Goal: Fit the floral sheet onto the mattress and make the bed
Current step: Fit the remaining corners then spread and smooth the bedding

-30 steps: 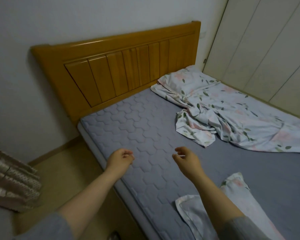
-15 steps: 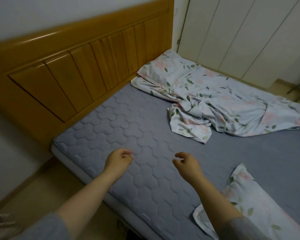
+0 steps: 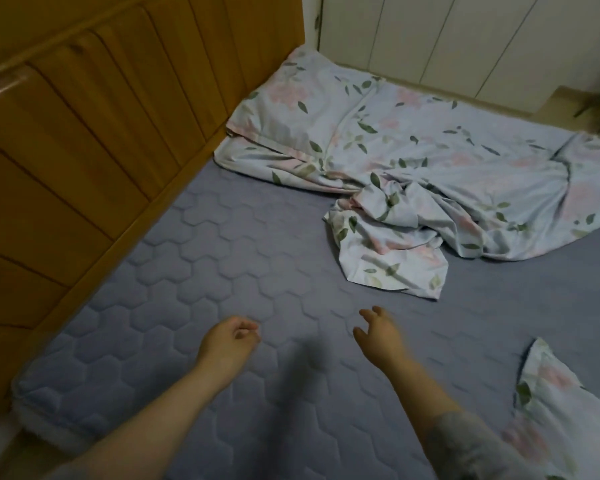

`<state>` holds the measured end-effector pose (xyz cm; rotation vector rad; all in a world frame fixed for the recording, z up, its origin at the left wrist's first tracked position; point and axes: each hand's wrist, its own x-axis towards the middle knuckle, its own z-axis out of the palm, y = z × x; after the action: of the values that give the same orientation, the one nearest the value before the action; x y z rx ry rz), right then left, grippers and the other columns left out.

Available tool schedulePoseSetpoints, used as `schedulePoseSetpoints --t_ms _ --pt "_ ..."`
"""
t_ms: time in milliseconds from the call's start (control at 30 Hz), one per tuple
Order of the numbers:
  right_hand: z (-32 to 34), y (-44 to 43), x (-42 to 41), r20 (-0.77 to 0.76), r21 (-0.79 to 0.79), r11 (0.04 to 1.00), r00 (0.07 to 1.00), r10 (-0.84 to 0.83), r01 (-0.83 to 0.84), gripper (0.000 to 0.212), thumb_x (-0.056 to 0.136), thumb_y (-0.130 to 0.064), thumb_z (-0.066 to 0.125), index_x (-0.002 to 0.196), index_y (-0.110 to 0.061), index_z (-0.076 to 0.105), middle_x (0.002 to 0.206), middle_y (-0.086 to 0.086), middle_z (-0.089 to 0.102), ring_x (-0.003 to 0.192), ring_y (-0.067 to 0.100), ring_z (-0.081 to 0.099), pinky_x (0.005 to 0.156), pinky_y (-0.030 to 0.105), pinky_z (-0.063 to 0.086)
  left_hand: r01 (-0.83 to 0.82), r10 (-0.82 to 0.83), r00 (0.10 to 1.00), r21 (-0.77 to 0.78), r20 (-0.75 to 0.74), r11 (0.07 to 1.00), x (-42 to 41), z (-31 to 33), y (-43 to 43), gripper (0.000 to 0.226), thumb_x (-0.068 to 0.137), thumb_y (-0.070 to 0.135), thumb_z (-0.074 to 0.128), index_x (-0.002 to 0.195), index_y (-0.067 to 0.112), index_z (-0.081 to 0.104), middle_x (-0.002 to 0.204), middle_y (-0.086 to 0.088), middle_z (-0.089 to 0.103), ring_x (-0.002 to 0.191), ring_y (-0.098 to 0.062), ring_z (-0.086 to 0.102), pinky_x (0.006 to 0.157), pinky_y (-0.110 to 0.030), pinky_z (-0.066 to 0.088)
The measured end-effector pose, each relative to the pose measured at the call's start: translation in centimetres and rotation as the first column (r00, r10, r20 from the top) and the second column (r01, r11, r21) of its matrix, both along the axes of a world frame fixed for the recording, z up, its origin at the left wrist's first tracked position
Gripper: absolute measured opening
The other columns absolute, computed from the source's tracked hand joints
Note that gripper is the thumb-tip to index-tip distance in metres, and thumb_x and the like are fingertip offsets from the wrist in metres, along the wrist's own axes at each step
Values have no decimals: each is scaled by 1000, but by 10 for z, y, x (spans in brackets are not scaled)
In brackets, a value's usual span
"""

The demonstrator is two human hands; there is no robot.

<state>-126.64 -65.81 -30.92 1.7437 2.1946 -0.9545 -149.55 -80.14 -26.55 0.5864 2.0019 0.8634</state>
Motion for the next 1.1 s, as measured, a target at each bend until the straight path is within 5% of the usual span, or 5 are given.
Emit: schedulePoseSetpoints --t_ms 200,533,733,967,1100 --pt "-100 66 -40 95 -35 999 995 5 -1 55 94 -33 51 145 -18 35 155 14 22 140 30 26 114 37 24 -28 29 997 -5 74 1000 -28 -93 55 18 57 31 59 73 23 63 62 9 68 79 -28 67 78 -38 50" --pt "-207 141 -100 47 -30 991 991 -127 128 51 92 -27 50 141 -16 41 141 27 35 128 42 38 109 41 32 9 -9 998 -8 61 1000 -61 -185 84 18 58 28 60 75 23 64 75 -7 69 78 -27 67 79 -36 50" --pt "-202 154 -111 -175 -49 896 880 -442 441 39 88 -20 61 119 3 58 121 23 59 114 38 54 93 36 42 -17 17 993 -5 118 1000 -63 -193 88 20 59 25 63 78 19 64 73 -8 68 73 -25 62 72 -31 46" --pt "-150 103 -82 -322 95 880 851 -416 466 28 80 -18 73 102 -1 72 100 15 72 97 29 65 87 31 47 15 -16 994 8 106 1000 -52 -161 92 10 70 17 66 80 19 63 80 -11 70 77 -27 65 65 -27 46" --pt "-118 57 -66 -400 61 841 785 -473 538 5 78 -5 68 81 -7 72 73 4 68 75 22 65 69 24 46 15 -16 993 6 116 1000 -42 -138 78 16 83 -6 60 81 10 62 72 -8 65 65 -21 59 50 -8 44"
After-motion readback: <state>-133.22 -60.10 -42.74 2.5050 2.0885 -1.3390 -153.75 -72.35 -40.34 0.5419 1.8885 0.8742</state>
